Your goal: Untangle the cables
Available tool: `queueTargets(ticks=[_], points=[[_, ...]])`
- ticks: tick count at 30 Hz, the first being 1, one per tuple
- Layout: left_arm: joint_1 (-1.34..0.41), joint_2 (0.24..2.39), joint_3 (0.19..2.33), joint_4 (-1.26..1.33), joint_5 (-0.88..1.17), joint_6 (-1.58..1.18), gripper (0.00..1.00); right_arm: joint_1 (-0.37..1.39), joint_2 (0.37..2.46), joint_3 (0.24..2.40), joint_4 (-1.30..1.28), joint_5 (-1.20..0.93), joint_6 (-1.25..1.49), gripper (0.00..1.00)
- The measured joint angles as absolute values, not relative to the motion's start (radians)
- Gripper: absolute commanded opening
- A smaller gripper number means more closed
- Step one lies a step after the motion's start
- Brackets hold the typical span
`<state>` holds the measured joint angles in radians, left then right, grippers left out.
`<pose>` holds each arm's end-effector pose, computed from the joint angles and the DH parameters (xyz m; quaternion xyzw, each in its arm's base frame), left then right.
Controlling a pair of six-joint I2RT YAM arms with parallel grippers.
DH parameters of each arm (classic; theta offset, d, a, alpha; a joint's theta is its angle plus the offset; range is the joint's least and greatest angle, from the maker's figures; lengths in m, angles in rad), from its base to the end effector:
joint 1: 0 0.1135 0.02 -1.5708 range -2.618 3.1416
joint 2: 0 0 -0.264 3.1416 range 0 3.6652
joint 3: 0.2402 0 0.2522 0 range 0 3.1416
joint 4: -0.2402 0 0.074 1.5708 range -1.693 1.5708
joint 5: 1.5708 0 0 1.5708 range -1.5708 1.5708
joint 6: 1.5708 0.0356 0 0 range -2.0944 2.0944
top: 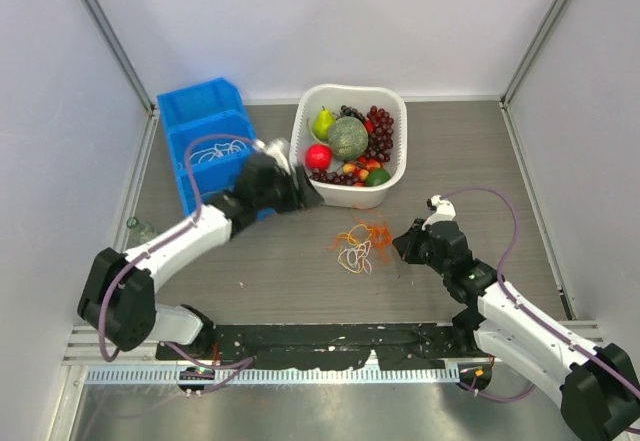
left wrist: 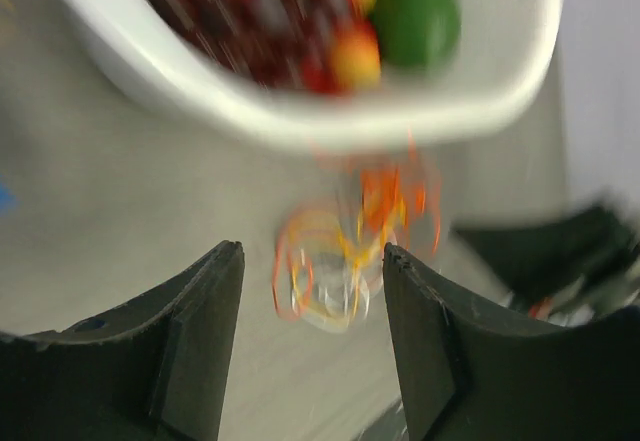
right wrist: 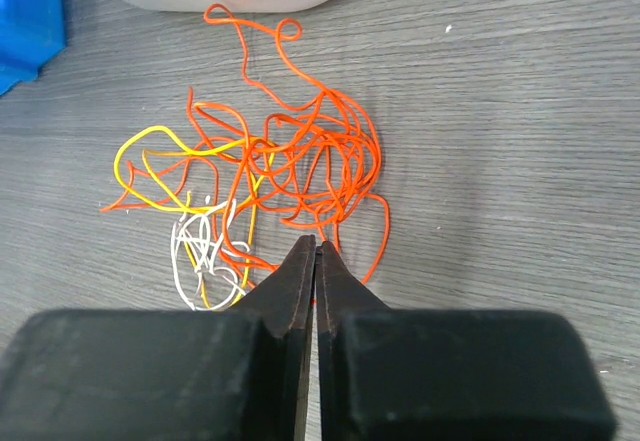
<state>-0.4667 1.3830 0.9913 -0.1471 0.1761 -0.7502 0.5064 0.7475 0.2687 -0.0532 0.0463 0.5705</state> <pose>0.2773 -0.1467 0.2788 -0.0794 0.8639 -0.3437 0.3596 0.1458 0.0790 0.1778 0.0393 0.8671 0.2372 0.4363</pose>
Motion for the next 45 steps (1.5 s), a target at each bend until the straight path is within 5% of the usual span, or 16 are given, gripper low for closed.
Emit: queueTargets(ticks=[6,13,17,24,27,37,45], points=[[-0.769,1.354,0.746,-0.102,0.175,-0.646,0.65,0.506,0.739,0.264,-0.038,-0.012,0.552,0.34],[-0.829,1.508,0.805,-0.081,0.097,-0.539,0.66,0.506,0.753,0.263,-0.008,-0.072,0.545,0.34],[-0.844,1.632,0.878,-0.083,0.076,-0.491,0.52,0.506,0.764,0.263,-0.008,-0.085,0.543,0.35],[-0.86,1.693,0.921,-0.113,0.041,-0.456,0.0,0.516,0.767,0.263,-0.001,-0.104,0.535,0.5],[-0.873,1.683,0.937,-0.143,0.042,-0.446,0.0,0.54,0.786,0.263,0.009,-0.107,0.524,0.62],[-0.904,1.377,0.973,-0.311,0.144,-0.448,0.0,0.822,0.966,0.384,0.046,0.025,0.488,0.6],[-0.904,1.222,1.174,-0.376,0.327,-0.479,0.0,0.836,1.175,0.473,0.204,0.164,0.535,0.36]])
